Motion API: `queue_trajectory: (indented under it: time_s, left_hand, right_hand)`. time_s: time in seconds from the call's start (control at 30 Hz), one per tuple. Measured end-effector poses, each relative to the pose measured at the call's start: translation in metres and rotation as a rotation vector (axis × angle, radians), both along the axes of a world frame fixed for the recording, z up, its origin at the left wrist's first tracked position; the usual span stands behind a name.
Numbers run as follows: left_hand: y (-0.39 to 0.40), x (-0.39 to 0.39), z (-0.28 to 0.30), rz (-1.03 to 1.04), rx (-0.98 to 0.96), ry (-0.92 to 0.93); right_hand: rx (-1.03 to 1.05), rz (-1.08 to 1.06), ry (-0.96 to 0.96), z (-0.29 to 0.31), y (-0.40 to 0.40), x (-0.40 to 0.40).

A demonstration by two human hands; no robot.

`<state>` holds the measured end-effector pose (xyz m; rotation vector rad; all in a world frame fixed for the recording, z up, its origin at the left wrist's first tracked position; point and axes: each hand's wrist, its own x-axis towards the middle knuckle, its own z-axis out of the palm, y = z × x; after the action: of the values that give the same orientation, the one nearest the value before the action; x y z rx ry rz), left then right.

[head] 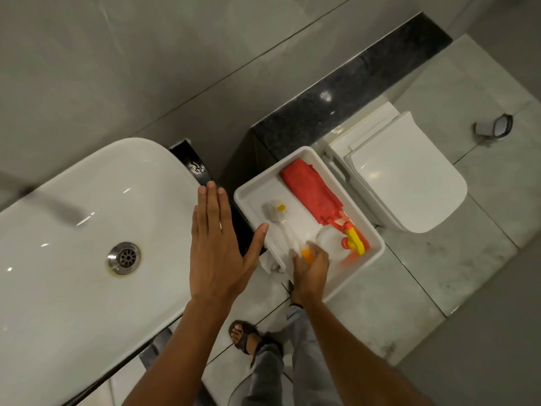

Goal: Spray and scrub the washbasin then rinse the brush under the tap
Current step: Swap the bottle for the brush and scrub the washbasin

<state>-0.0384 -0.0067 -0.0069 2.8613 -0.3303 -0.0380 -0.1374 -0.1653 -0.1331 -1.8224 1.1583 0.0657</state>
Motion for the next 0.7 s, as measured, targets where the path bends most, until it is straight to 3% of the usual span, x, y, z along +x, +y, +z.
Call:
queue_trajectory:
  time_s: [0.2, 0.33, 0.53, 0.7]
  left_hand:
    - [0.0, 0.0, 0.0, -0.001, -0.022, -0.003]
    - [-0.001, 0.0, 0.001, -0.01, -0.038, -0.01]
    - [0.001, 0.0, 0.011, -0.019, -0.137, 0.016]
    - [0.018, -0.007, 0.045, -0.072, -0.236, 0.027]
  right_hand:
    - [-0.092, 0.244, 0.324, -0.008, -0.017, 0.033]
    - [-0.046, 0.317, 0.427, -0.005, -0.021, 0.033]
    - [-0.023, 0.33, 0.292, 0.032, -0.02, 0.02]
    - [-0.007, 0.278, -0.007, 0.104, -0.01, -0.002]
